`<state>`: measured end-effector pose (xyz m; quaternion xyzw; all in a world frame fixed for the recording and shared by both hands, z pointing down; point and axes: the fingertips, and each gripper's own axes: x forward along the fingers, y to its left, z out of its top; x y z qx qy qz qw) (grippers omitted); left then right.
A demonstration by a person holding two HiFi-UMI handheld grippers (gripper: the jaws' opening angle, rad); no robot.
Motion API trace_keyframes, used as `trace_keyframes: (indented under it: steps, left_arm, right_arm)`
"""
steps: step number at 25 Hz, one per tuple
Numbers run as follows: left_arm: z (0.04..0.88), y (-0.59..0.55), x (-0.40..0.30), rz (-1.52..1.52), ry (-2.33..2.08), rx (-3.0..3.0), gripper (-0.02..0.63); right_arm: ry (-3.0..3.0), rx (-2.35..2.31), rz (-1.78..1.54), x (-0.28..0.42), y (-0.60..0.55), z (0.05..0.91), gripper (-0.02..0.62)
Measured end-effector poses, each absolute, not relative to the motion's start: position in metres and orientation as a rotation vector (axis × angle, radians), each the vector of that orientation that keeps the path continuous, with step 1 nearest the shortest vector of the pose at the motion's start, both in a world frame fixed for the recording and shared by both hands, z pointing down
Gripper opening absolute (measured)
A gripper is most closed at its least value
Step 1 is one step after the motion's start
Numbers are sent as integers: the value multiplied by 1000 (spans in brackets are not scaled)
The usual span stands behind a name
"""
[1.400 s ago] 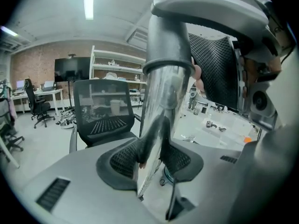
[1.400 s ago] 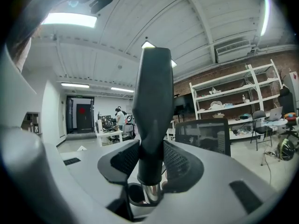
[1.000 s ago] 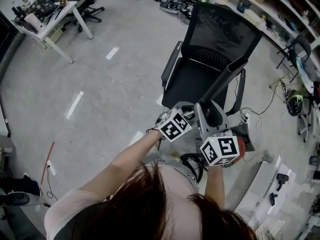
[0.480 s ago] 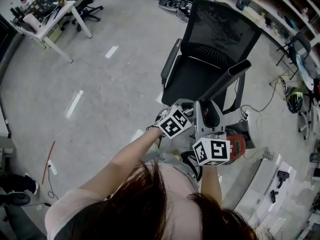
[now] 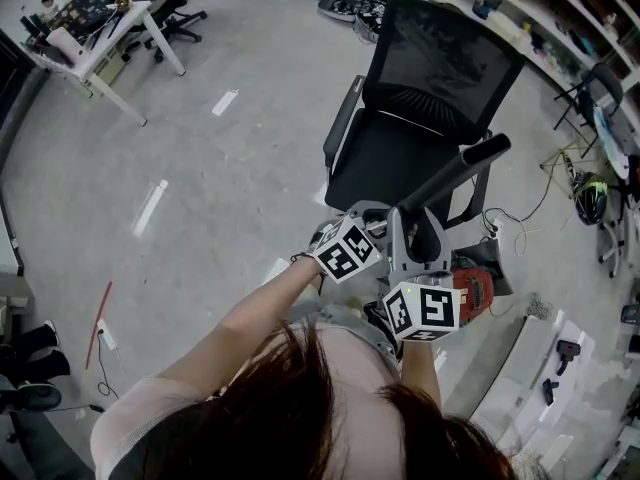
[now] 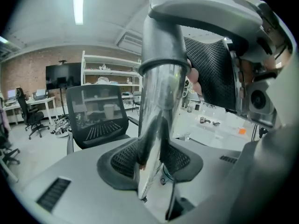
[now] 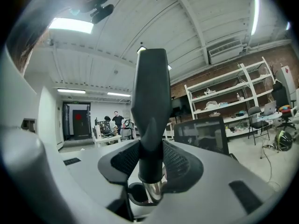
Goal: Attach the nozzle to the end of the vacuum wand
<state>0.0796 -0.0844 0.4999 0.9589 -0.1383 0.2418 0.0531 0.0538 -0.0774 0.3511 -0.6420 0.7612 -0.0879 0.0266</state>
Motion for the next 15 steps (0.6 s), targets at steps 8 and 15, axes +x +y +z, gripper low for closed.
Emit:
trace_keyframes:
  steps: [8,15]
  left_arm:
    - [498,-71,80,722,-367,2956,153]
    - [498,-67,79,716,-329,2965,153]
  right_arm:
    - [2456,-1797,-455,50,-70,357,166]
    - [2548,-1746,-447,48,-71,362,167]
